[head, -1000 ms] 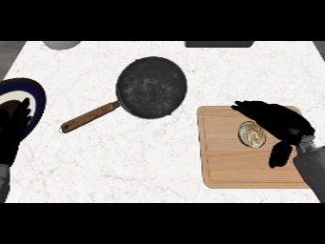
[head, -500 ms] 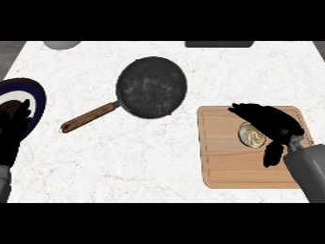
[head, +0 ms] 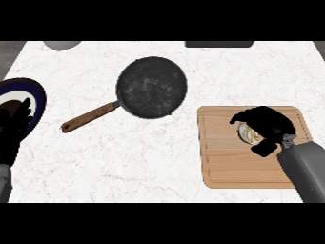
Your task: Pick the cupcake from the cutting board and place it in the pan
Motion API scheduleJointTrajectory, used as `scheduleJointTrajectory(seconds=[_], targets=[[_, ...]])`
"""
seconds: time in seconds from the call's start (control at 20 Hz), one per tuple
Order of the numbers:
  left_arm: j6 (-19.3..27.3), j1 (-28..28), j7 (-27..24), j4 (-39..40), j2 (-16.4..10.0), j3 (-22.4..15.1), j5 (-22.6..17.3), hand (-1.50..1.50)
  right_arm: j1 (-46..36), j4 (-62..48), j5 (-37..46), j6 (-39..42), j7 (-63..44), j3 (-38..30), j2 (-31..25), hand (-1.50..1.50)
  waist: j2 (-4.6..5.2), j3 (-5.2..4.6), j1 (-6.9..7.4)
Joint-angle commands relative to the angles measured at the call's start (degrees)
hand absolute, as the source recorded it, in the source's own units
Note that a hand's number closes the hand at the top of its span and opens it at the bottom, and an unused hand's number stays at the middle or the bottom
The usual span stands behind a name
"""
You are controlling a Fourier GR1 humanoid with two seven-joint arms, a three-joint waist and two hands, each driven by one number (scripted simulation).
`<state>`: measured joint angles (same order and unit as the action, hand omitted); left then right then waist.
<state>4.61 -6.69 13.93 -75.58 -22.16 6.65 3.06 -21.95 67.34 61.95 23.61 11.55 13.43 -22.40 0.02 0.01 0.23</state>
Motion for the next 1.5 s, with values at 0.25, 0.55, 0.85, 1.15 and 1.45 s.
scheduleJointTrajectory(seconds=[0.25,0.55,0.85,1.15,1.45], targets=[[0.20,-2.76,-2.56,5.21,2.21,1.56,2.16,0.00,-2.35,-6.14,5.48,-10.53,5.54,-2.25,0.78,1.50,0.06,-0.01,-0.11],[-0.73,0.96,-0.66,1.04,0.45,3.04,1.07,0.00,6.27,1.40,5.69,-7.23,-19.13,-5.69,11.53,1.50,-1.06,-0.22,-2.87],[-0.10,3.28,0.02,0.89,0.54,4.16,0.60,0.00,14.98,7.97,6.65,-14.44,-41.79,-10.31,21.94,1.50,-1.96,-0.30,-5.31],[-0.62,1.71,-0.24,0.59,0.48,3.34,1.05,0.00,16.02,28.76,14.90,-25.35,-56.63,4.50,22.28,1.50,-1.59,-0.23,-3.02],[-0.75,-0.65,-2.18,2.44,1.78,2.63,1.40,0.00,13.95,38.98,23.24,-26.77,-73.50,22.11,22.37,1.50,-0.26,-0.10,-0.68]])
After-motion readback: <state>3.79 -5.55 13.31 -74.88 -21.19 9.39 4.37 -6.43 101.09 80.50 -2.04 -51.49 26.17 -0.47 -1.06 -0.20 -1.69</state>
